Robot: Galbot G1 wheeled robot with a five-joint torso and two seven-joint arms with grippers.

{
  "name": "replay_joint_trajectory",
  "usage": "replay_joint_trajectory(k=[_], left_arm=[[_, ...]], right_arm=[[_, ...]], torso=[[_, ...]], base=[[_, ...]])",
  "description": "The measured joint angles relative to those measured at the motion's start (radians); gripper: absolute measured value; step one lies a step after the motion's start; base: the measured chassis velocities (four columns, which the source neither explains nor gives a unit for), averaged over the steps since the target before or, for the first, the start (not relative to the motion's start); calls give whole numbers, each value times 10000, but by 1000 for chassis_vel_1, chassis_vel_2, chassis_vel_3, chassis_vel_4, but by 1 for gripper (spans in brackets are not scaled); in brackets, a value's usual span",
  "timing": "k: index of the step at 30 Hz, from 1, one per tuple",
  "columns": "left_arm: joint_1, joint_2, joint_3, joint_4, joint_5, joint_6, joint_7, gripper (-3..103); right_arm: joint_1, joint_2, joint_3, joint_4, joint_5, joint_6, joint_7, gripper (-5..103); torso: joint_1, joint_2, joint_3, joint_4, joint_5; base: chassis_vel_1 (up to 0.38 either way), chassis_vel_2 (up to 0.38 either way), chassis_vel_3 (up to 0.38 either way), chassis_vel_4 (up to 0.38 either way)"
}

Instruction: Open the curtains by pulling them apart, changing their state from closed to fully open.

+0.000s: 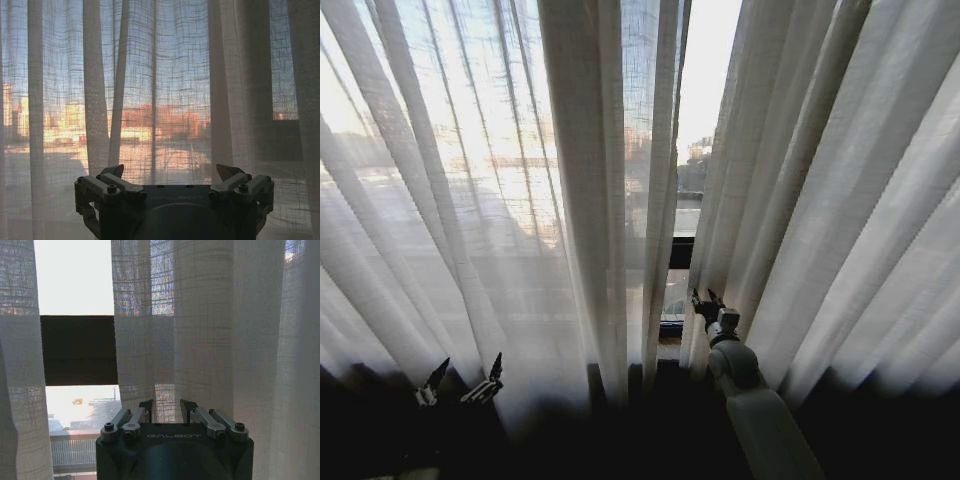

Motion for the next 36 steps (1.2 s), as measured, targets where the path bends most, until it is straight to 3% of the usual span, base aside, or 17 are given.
replay_joint_trajectory(k=[8,15,17,19,23,24,26,29,31,36], left_arm=[[-50,47,-12,-29,-30,-6,5,100],[-87,27,23,4,-34,-19,7,100],[-135,19,31,38,-34,-19,5,100],[-158,22,34,59,-34,-16,13,100],[-231,60,56,132,-33,26,14,100],[-237,63,76,136,-31,33,13,100],[-237,63,90,136,-28,36,14,100],[-243,57,145,137,-20,51,14,100],[-245,53,151,136,-19,52,14,100],[-268,78,197,179,6,83,10,100]], right_arm=[[-34,-46,-10,18,-2,16,-25,3],[-443,-228,-113,704,171,-220,-177,-3],[-1017,-417,-299,1470,572,-465,-300,7],[-1256,-528,-434,1792,765,-521,-262,7],[-2237,-893,-648,3119,1133,-735,147,28],[-2338,-954,-552,3263,1196,-786,287,34],[-2403,-1007,-469,3358,1235,-820,397,34],[-2597,-1153,-121,3694,1434,-1037,611,51],[-2634,-1174,-67,3757,1500,-1085,655,51],[-2441,-1503,220,3791,1956,-1345,882,72]], torso=[[0,0,0,0,1],[1,-1,0,3,0],[0,0,1,-3,0],[0,0,0,-3,1],[-1,1,-2,-1,0],[-1,1,-1,-1,-1],[0,0,-1,0,0],[0,0,-1,0,1],[0,0,-1,0,1],[-1,1,-1,0,-1]], base=[[0,0,0,0],[0,0,0,0],[0,0,0,0],[0,0,0,0],[0,0,0,0],[0,0,0,0],[0,0,0,0],[0,0,0,0],[0,0,0,0],[0,0,0,0]])
